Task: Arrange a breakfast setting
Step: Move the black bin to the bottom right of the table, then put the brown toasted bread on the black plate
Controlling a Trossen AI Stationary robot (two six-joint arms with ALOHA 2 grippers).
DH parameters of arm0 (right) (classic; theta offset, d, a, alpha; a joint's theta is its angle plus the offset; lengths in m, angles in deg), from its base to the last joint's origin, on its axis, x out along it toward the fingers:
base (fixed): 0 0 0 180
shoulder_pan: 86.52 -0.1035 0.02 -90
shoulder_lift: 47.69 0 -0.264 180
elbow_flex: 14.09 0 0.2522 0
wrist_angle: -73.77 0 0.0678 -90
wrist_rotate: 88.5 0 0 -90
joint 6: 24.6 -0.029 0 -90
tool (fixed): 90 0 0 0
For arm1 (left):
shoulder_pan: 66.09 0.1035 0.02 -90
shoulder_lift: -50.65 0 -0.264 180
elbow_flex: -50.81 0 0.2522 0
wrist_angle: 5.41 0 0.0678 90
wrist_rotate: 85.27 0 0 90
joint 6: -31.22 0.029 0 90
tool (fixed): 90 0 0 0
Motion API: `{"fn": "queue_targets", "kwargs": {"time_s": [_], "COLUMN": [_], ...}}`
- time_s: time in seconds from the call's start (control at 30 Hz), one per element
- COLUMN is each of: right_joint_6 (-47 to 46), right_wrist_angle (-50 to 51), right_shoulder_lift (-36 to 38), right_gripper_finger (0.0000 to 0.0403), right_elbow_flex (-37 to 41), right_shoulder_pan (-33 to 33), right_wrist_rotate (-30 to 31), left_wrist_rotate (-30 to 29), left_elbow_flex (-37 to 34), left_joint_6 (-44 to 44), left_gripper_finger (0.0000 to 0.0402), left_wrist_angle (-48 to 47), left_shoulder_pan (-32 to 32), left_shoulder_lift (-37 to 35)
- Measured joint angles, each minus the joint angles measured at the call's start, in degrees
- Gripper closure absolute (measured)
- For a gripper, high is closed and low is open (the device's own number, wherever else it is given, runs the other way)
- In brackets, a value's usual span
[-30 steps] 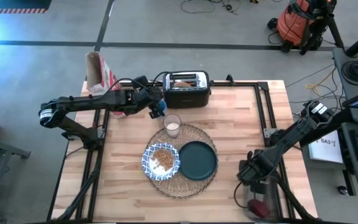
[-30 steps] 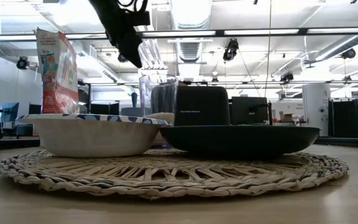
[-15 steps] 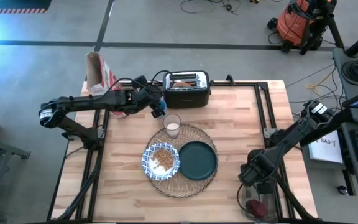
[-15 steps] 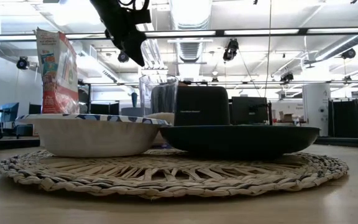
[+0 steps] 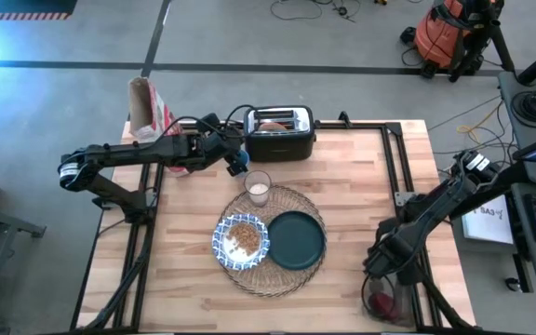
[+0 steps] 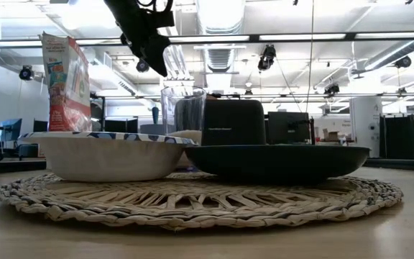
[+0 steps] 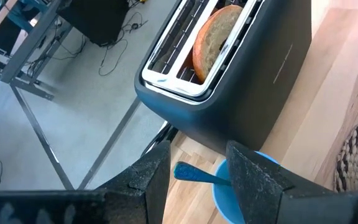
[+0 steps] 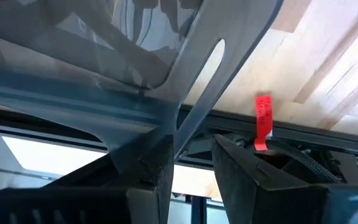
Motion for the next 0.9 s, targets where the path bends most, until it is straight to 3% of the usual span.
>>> {"fn": "queue_targets", "kwargs": {"time_s": [0.1,0.33,0.63,0.9], "right_joint_6": [-0.3,-12.1,-41.7,-48.0], "right_wrist_angle": [3.5,11.7,-1.0,-10.6], "right_shoulder_lift": [0.0,0.1,0.2,0.1], "right_gripper_finger": [0.0304,0.0317,0.0306,0.0229], "right_elbow_flex": [-1.3,-10.1,-13.6,-13.1], "right_shoulder_pan": [0.0,0.1,0.1,-1.8], "right_wrist_rotate": [0.0,-3.0,4.5,4.4], "left_wrist_rotate": [0.0,0.1,0.1,0.2], "left_elbow_flex": [0.0,0.0,0.0,0.0], "left_joint_6": [0.0,-0.2,-1.2,-1.8], "left_gripper_finger": [0.026,0.026,0.026,0.026], "left_wrist_angle": [0.0,-0.1,-0.3,-4.0], "left_shoulder_pan": [0.0,0.0,0.0,0.0], "left_shoulder_lift": [0.0,0.0,0.0,0.0]}}
